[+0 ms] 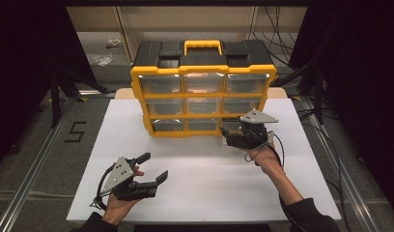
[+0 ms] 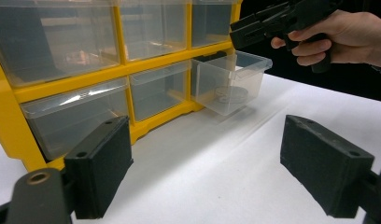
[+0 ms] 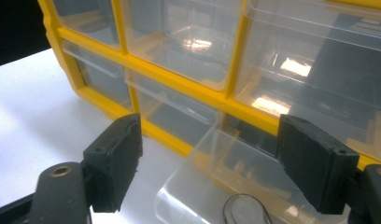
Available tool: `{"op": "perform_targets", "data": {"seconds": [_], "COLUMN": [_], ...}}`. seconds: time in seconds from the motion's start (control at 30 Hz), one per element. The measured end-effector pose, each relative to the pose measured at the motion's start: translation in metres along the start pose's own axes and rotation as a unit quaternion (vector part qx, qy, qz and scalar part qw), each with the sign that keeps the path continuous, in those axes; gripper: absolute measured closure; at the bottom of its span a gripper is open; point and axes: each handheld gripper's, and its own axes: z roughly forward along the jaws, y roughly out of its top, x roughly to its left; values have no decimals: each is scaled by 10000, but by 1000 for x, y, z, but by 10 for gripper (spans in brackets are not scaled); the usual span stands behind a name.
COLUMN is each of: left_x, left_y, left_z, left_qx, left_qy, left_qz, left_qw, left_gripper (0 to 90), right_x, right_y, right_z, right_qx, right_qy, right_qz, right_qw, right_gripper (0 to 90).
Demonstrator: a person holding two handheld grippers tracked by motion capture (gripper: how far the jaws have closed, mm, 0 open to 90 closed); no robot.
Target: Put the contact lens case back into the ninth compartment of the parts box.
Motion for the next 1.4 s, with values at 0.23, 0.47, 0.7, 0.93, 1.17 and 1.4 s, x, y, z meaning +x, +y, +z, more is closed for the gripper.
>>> {"op": "perform_targets", "data": {"seconds": [0.23, 0.47, 0.7, 0.93, 1.17, 1.4], "left_x": [0, 0, 0, 0, 0, 0], "left_y": [0, 0, 0, 0, 0, 0], "left_z": [0, 0, -1, -1, -2, -3], "left_qx": [-30, -21, -22, -34, -24, -25], "left_qy": [-5, -3, 6, 9, 23, 39], "left_qz": [-40, -32, -18, -21, -8, -17], "left_qw": [10000, 10000, 10000, 10000, 10000, 10000], "left_gripper": [162, 161, 161, 161, 161, 161], "right_x": [4, 6, 8, 11, 16, 20], "right_y": [0, 0, 2, 0, 0, -2], "right_z": [-5, -10, -15, -18, -23, -27], "right_qx": [-13, -39, -107, -107, -144, -193], "right_qy": [92, 149, 173, 206, 260, 299], "right_qz": [-17, -49, -65, -115, -165, -179], "right_qw": [10000, 9999, 9998, 9997, 9994, 9992], "right_gripper": [210, 195, 193, 191, 191, 191]}}
